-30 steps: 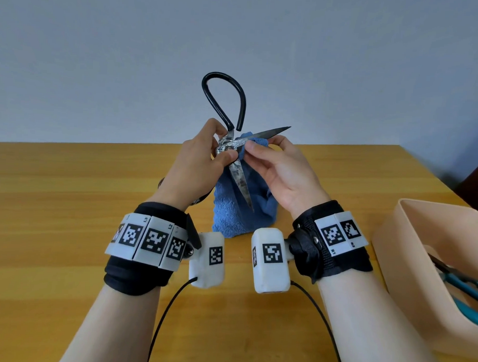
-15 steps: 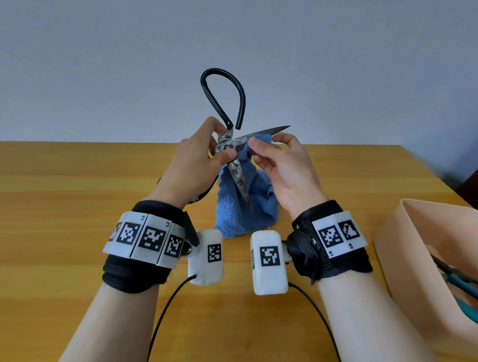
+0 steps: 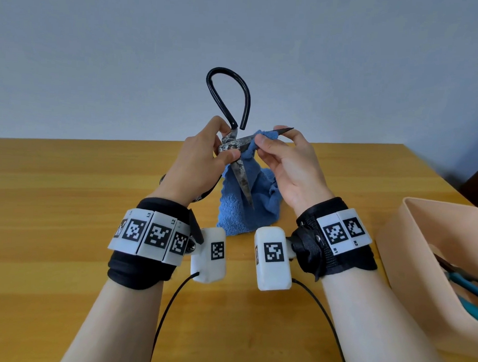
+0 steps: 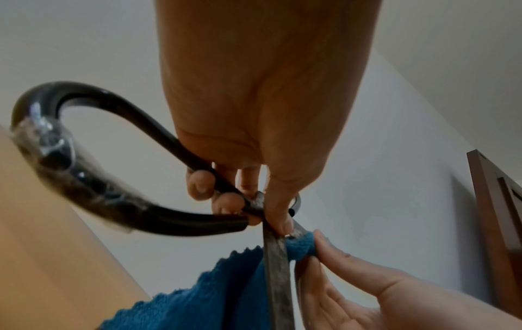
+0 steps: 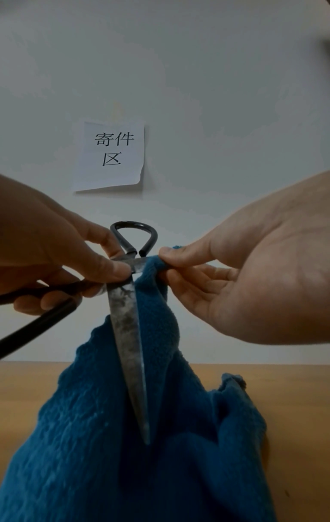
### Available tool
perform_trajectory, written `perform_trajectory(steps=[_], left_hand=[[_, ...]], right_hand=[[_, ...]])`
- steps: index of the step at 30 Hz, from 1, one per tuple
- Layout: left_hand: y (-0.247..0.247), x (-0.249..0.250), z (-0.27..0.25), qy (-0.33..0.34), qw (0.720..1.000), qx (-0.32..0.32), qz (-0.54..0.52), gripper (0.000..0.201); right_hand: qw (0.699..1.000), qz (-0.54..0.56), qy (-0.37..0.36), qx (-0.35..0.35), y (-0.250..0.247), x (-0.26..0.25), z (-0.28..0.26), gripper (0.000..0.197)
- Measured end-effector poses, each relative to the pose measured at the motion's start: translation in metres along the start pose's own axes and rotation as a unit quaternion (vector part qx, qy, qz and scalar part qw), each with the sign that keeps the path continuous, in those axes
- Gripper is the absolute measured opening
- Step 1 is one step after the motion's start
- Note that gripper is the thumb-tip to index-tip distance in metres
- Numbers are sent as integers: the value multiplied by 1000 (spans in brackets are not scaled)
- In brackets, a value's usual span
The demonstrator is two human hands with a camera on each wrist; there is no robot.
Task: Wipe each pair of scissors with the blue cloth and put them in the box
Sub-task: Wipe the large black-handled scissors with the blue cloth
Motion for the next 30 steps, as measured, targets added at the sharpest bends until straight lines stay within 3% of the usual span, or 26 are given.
perform_trajectory(steps=[9, 18, 26, 30], left_hand=[[-1, -1, 0, -3, 1000, -4, 6, 26], [0, -3, -1, -6, 1000, -2, 13, 26], [-6, -3, -1, -9, 1000, -2, -20, 25], [-9, -5, -1, -8, 1000, 2, -11, 24]], right_hand=[[999, -31, 9, 16, 0, 2, 0, 36], [998, -48, 21, -24, -4, 2, 0, 32], [998, 38, -22, 46, -5, -4, 2, 45], [1000, 24, 7, -11, 3, 6, 0, 40]])
Point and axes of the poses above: each hand's wrist, its own z-axis towards the middle knuckle, its own y-axis out of the palm, x = y × z, the point moved 2 cm from there along z, towards the middle knuckle, and after that the axes turned 6 degrees about -z, right-handed, at the moved point
